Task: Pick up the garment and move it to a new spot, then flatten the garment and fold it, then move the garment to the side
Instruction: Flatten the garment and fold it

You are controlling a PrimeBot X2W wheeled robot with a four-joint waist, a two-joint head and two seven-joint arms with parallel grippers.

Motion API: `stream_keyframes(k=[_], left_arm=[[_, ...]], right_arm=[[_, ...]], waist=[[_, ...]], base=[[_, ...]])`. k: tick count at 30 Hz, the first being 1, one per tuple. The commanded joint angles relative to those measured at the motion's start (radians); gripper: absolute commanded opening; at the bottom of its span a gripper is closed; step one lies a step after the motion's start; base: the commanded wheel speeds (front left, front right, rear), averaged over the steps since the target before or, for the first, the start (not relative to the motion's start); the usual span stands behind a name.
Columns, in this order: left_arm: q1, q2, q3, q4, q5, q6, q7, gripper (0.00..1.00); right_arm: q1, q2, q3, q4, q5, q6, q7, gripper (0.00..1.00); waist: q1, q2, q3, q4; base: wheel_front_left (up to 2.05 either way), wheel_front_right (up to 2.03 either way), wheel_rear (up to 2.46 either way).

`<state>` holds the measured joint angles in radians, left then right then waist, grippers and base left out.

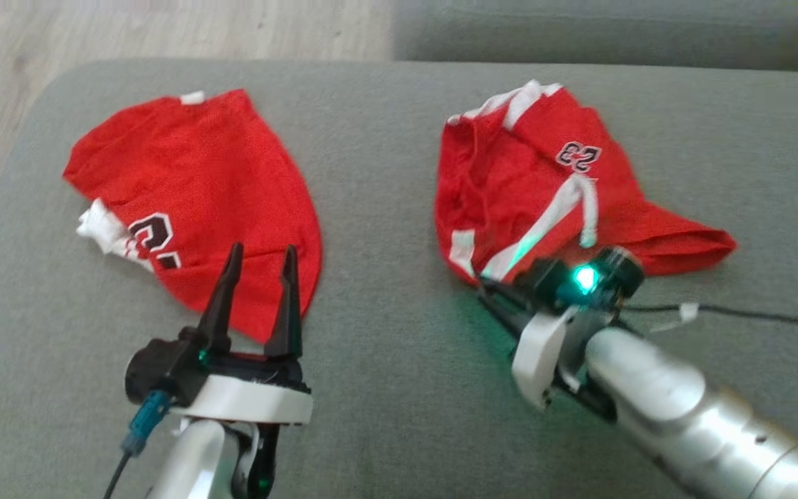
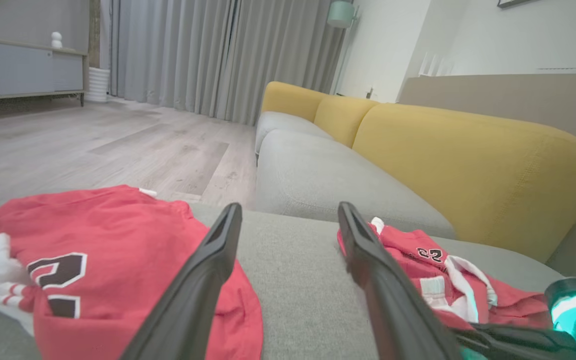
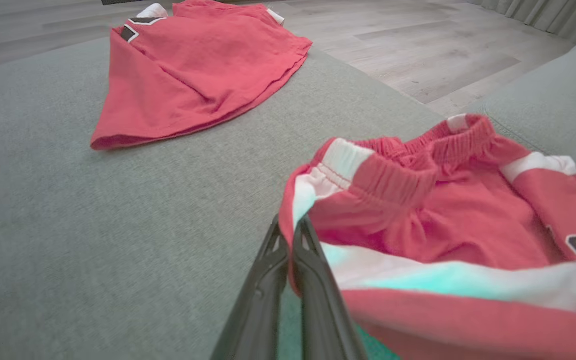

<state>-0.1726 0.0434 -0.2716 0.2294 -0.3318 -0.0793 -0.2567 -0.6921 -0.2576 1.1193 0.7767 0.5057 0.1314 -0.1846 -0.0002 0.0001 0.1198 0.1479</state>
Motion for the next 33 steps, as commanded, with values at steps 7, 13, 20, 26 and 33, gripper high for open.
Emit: stream_keyframes(k=[7, 13, 20, 26, 33], left_arm=[[0.001, 0.007, 0.066, -0.028, 0.017, -0.008, -0.005, 1.0], [0.003, 0.007, 0.095, -0.044, 0.025, -0.01, -0.005, 1.0], [-0.004, 0.007, 0.11, -0.064, 0.033, -0.017, -0.005, 1.0], [-0.016, 0.007, 0.1, -0.06, 0.039, -0.023, -0.005, 1.0], [-0.046, 0.007, 0.079, -0.058, 0.037, -0.026, -0.005, 1.0]], right_arm=[[0.071, 0.037, -0.087, -0.022, -0.045, -0.001, -0.017, 1.0], [0.124, 0.007, -0.279, -0.061, -0.076, -0.001, -0.058, 1.0], [0.264, 0.03, -0.721, -0.228, -0.209, -0.001, -0.077, 1.0], [0.408, 0.15, -0.982, -0.394, -0.37, -0.001, -0.077, 1.0], [0.476, 0.203, -1.06, -0.462, -0.481, -0.001, -0.077, 1.0]], waist=[[0.0002, -0.0001, -0.038, -0.073], [0.0002, -0.0001, -0.037, -0.124], [0.0002, -0.0001, -0.026, -0.176], [0.0002, -0.0001, -0.009, -0.203], [0.0002, -0.0001, 0.02, -0.204]], base=[[0.0, 0.0, 0.0], [0.0, 0.0, 0.0], [0.0, 0.0, 0.0], [0.0, 0.0, 0.0], [0.0, 0.0, 0.0]])
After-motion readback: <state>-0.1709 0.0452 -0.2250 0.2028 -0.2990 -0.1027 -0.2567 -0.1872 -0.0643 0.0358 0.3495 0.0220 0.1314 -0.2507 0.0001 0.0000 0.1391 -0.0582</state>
